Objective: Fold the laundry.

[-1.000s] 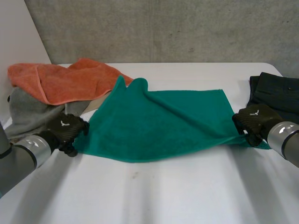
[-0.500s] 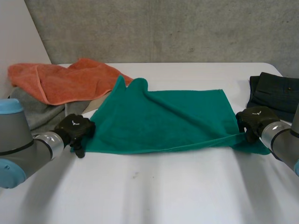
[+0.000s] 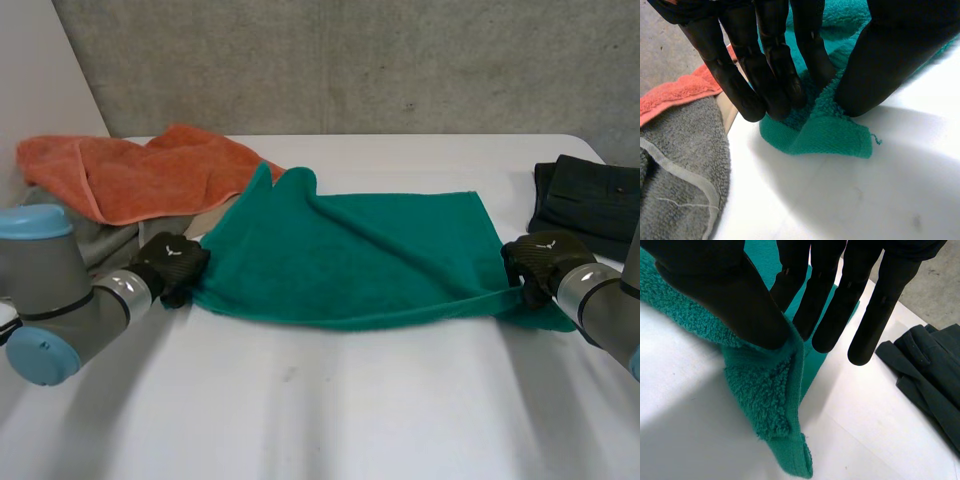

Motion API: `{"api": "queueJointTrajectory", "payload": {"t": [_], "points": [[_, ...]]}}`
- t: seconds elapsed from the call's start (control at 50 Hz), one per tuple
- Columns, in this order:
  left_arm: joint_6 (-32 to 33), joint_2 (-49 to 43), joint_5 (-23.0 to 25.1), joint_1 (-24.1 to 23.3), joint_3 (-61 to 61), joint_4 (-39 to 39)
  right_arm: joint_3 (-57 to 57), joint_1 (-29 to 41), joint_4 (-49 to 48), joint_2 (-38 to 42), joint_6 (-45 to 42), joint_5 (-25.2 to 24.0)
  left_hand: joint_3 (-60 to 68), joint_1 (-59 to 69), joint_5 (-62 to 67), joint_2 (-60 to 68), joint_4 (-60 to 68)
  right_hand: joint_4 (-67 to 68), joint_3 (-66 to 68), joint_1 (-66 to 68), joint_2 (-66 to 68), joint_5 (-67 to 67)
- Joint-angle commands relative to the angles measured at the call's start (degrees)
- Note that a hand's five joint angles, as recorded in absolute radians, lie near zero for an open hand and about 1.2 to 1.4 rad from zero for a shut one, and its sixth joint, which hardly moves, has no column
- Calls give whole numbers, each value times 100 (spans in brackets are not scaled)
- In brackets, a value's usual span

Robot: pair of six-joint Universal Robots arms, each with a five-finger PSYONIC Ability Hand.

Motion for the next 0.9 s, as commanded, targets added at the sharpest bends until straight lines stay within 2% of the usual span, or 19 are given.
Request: {"api": "queueJointTrajectory", "payload": {"t": [0.02,0.16,0.24,0.3,0.36,0.42,0.5,0.56,0.66,0.72,0.78,0.82,0.9], "points": [[-66,422,-168,-21,-10,-5,9,-33,44,-129,15,7,1299,1411,1412,1253,1256,1127,1194,1470,1273,1090],[-6,1635,-98,-12,-862,-479,-9,-183,605,-568,-116,-63,1299,1411,1412,1253,1256,1127,1194,1470,1273,1090],[573,2259,-141,14,-1424,-1312,-44,-315,1334,-867,-599,-370,1299,1411,1412,1253,1256,1127,1194,1470,1273,1090],[1372,2646,-413,49,-1750,-2314,-88,-411,2300,-955,-1450,-582,1299,1411,1412,1253,1256,1127,1194,1470,1273,1090],[2127,2770,-747,181,-1891,-3060,-88,-551,3274,-894,-2476,-530,1299,1411,1412,1253,1256,1127,1194,1470,1273,1090],[2289,2761,-783,173,-1821,-3143,-175,-570,3559,-841,-3051,-433,1299,1411,1412,1253,1256,1127,1194,1470,1273,1090],[1929,2507,-827,-117,-1330,-2696,-465,-394,3209,-569,-2956,-196,1299,1411,1412,1253,1256,1127,1194,1470,1273,1090],[1367,2129,-958,-328,-689,-2195,-834,-280,2805,-262,-2666,-37,1299,1411,1412,1253,1256,1127,1194,1470,1273,1090],[454,1541,-1143,-574,942,-1221,-2123,-78,1919,178,-2096,94,1299,1411,1412,1253,1256,1127,1194,1470,1273,1090],[75,1373,-1222,-583,1744,-754,-2793,-16,1364,179,-1656,217,1299,1411,1412,1253,1256,1127,1194,1470,1273,1090],[-662,1232,-1354,-531,2624,-16,-3453,28,389,74,-883,472,1299,1411,1412,1253,1256,1127,1194,1470,1273,1090],[-1319,1258,-1546,-408,3002,624,-3594,37,-460,-136,-322,621,1299,1411,1412,1253,1256,1127,1194,1470,1273,1090],[-2313,1346,-1723,-346,3136,1443,-3411,63,-1631,-602,198,649,1299,1411,1412,1253,1256,1127,1194,1470,1273,1090]]}}
